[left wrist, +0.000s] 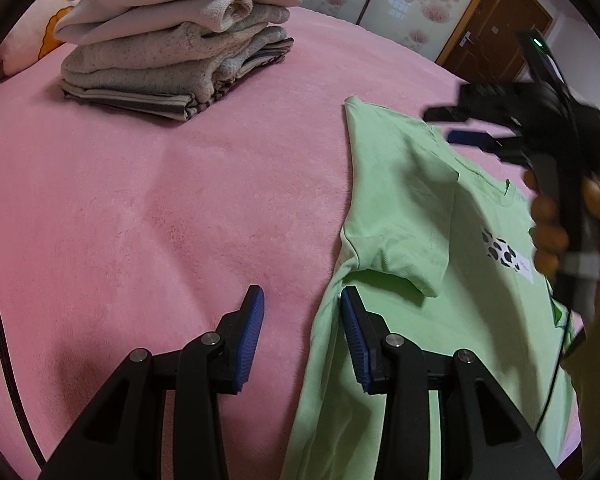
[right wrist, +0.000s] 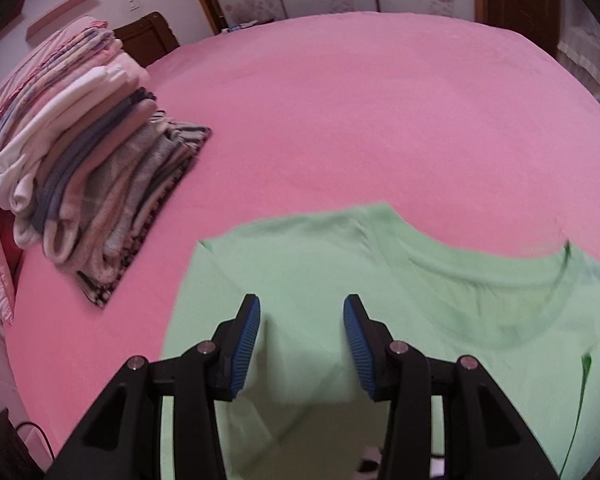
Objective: Fold small clothes
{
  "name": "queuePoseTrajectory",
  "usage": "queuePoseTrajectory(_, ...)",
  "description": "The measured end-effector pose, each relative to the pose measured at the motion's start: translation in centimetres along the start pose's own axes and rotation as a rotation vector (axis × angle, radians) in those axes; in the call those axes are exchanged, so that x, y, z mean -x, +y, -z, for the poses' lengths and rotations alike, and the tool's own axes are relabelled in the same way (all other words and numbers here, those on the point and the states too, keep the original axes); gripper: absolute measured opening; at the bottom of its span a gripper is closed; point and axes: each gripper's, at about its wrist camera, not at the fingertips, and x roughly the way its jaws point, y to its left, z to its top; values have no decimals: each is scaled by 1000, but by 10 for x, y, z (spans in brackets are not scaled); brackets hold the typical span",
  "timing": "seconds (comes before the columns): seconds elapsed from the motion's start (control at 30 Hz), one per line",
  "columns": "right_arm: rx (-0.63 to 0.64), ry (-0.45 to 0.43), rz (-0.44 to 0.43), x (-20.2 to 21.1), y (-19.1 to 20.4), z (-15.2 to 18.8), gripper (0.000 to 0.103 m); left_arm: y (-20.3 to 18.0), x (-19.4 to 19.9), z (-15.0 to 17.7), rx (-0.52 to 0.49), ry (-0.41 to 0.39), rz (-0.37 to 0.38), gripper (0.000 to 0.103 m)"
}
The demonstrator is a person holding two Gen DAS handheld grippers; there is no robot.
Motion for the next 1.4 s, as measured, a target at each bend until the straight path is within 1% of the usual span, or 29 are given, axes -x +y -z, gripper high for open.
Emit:
queuePoseTrajectory(0.07, 19, 13, -24, -11, 12, -9, 44, 0, 5, 1, 9, -17, -13, 38)
queuePoseTrajectory(0.17, 43, 48, -57, -30, 29, -20, 44, -5, 12, 0, -3, -47, -56, 38)
queuePoseTrajectory(0.23, 64, 73, -58, -42, 38, -25, 44, -8, 18, -3, -1, -67, -66, 38)
queuePoseTrajectory(0.3, 81, 90, -43, -49, 45, -28, 44, -9, 23, -8, 7, -82, -67, 38)
queuePoseTrajectory(0.37, 85, 81, -40, -47, 47, -27, 44, -12, 29, -16, 9, -103, -70, 38)
queuePoseTrajectory(0.47, 66, 31, -19, -29, 42, -22, 44, -22, 25, -39, -38, -99, -50, 38)
queuePoseTrajectory(0.53, 46, 4, -3, -12, 31, -16, 44, -32, 12, -61, -90, -68, -28, 38)
queuePoseTrajectory(0.63, 33, -12, 16, 6, 17, -4, 44, -43, -13, -98, -151, -45, 15, 38)
queuePoseTrajectory(0.67, 31, -14, 23, 11, 12, 1, 44, -45, -24, -109, -166, -29, 41, 38)
queuePoseTrajectory(0.7, 26, -16, 30, 17, 4, 8, 44, -47, -38, -122, -180, 2, 70, 38)
queuePoseTrajectory(0.73, 19, -17, 35, 19, -1, 12, 44, -48, -47, -131, -177, 28, 79, 38)
queuePoseTrajectory(0.8, -8, -14, 37, 24, -20, 21, 44, -51, -65, -145, -182, 68, 131, 38)
queuePoseTrajectory(0.9, -47, -12, 27, 27, -40, 36, 44, -54, -86, -160, -190, 98, 137, 38)
queuePoseTrajectory(0.93, -53, -10, 24, 26, -44, 40, 44, -56, -92, -163, -191, 108, 128, 38)
queuePoseTrajectory(1.03, -84, -2, -2, 26, -56, 51, 44, -60, -108, -169, -207, 125, 127, 38)
queuePoseTrajectory(1.07, -89, -1, -8, 25, -57, 53, 44, -63, -111, -169, -218, 127, 114, 38)
queuePoseTrajectory(1.13, -99, 2, -15, 22, -59, 56, 44, -66, -116, -169, -241, 127, 93, 31)
queuePoseTrajectory(1.17, -101, 4, -22, 21, -60, 57, 44, -66, -117, -169, -248, 124, 85, 17)
queuePoseTrajectory(1.2, -103, 6, -27, 19, -59, 57, 44, -65, -119, -169, -251, 124, 88, 10)
queuePoseTrajectory(1.3, -91, 5, -40, 16, -54, 58, 44, -60, -116, -173, -241, 107, 93, 7)
queuePoseTrajectory(1.4, -69, 4, -46, 13, -48, 58, 44, -51, -114, -176, -219, 86, 81, 5)
